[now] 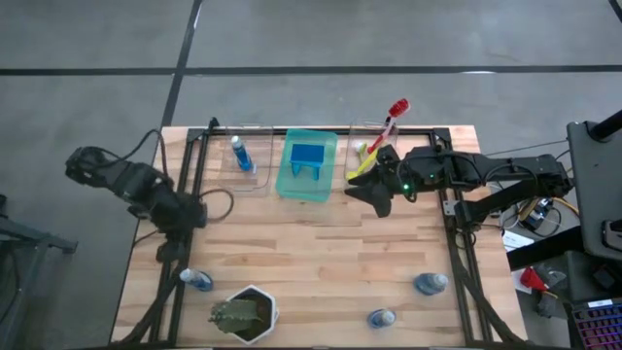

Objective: Pick & Place Kitchen Sink Supplies
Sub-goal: Put the dishwashing liquid into the left transparent bin

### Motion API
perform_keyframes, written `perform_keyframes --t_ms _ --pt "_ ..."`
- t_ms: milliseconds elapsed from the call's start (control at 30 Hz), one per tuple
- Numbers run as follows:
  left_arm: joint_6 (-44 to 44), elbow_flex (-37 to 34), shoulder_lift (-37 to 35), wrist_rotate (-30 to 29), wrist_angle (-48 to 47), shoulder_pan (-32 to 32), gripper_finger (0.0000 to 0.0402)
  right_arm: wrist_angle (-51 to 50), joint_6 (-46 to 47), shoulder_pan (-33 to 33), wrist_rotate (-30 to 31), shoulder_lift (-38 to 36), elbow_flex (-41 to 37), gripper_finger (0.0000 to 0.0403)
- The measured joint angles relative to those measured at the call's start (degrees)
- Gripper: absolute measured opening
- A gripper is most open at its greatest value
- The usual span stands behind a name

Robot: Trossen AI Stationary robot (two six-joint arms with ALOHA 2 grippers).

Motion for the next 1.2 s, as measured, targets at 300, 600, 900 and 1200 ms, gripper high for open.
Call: perform_keyframes --t_ms 300,600,900,1200 --pt "-2.14 -0.04 3.56 -4.11 0.12 -9.98 0.0222 -0.08 0.18 -0.04 1.54 0.91 -0.02 0.0226" --pt "-6.48 -0.04 5.41 -6.34 1.90 -17.13 0.0222 -0.04 1.29 -0.07 4.29 0.89 -0.09 0.0226" --pt "-6.75 -0.06 11.30 -8.99 4.74 -23.16 0.0222 -0.06 1.23 -0.26 4.29 0.89 -0.35 0.0226" --pt "-12.02 -2.20 14.03 -12.13 9.92 -27.04 0.0222 -0.08 1.07 -0.61 4.29 0.89 -0.55 0.0226"
